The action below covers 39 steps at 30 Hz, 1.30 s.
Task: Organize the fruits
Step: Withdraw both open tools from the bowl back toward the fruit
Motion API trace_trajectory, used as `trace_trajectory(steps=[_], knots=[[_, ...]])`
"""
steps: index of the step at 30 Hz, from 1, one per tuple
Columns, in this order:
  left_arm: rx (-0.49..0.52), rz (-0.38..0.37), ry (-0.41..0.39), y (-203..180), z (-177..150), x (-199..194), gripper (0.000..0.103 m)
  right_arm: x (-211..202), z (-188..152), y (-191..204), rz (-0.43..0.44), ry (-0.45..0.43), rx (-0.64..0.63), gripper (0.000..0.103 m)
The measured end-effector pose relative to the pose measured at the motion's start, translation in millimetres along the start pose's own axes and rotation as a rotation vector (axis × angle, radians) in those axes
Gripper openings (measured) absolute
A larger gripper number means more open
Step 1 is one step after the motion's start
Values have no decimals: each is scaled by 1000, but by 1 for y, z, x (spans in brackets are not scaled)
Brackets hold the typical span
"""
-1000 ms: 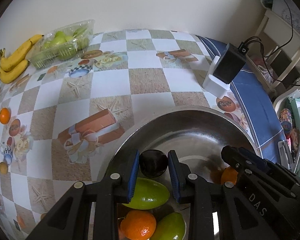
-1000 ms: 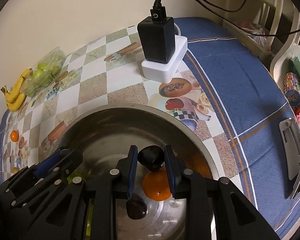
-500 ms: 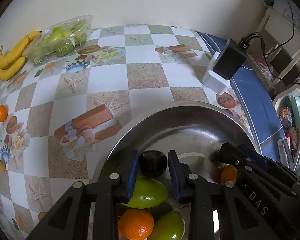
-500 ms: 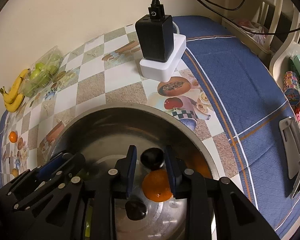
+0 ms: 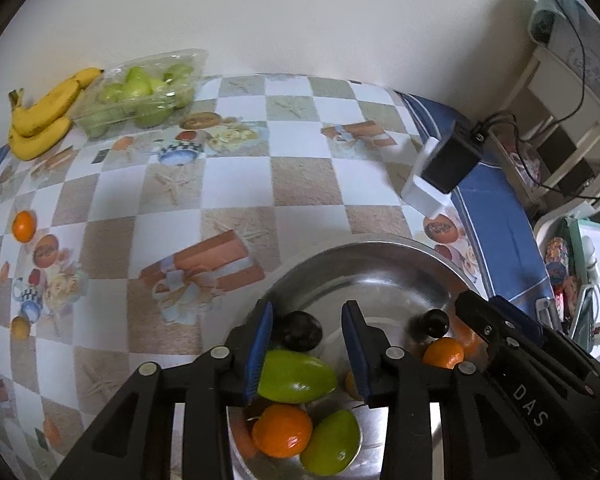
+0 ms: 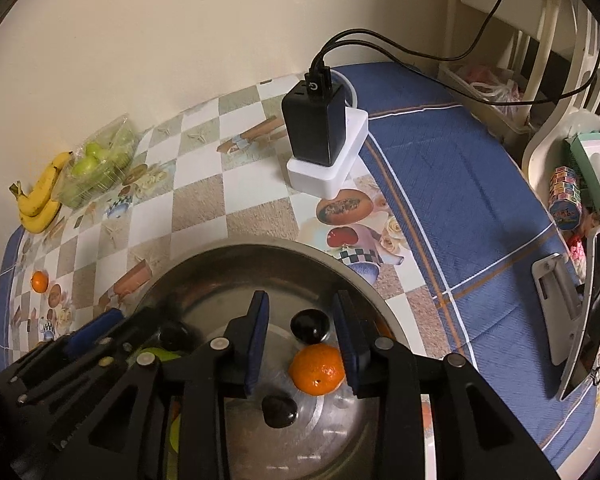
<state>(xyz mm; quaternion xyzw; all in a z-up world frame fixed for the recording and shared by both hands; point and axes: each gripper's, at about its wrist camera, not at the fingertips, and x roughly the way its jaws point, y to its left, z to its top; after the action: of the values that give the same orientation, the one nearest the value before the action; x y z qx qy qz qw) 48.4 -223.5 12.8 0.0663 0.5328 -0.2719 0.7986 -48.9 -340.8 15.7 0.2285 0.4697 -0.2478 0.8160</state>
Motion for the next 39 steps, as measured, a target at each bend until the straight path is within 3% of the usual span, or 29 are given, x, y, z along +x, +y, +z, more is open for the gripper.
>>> trace_trajectory(steps=[8, 10, 11, 14, 19, 21, 23, 28, 31, 39], knots=[[-89, 56, 17, 28, 0, -3, 40, 5, -4, 5, -2, 23, -13, 34], [-117, 81, 28, 36, -1, -2, 51, 8, -6, 6, -5, 31, -18, 34], [-130, 91, 33, 40, -2, -1, 61, 9, -6, 6, -6, 35, -19, 39], [-179, 143, 64, 55, -5, 5, 64, 16, -9, 7, -5, 52, -21, 58], [-233, 206, 93, 75, -11, 12, 74, 24, -14, 9, -7, 76, -32, 66], [-240, 232, 92, 79, -13, 12, 83, 24, -14, 10, -5, 76, -35, 69], [-246, 250, 90, 83, -14, 12, 87, 24, -14, 11, -8, 72, -41, 80], [-277, 270, 92, 94, -16, 11, 95, 24, -14, 12, -6, 71, -48, 80], [-275, 280, 85, 96, -17, 10, 103, 24, -14, 12, -13, 68, -46, 92], [-258, 291, 77, 103, -14, 4, 103, 21, -16, 18, -25, 64, -58, 99]])
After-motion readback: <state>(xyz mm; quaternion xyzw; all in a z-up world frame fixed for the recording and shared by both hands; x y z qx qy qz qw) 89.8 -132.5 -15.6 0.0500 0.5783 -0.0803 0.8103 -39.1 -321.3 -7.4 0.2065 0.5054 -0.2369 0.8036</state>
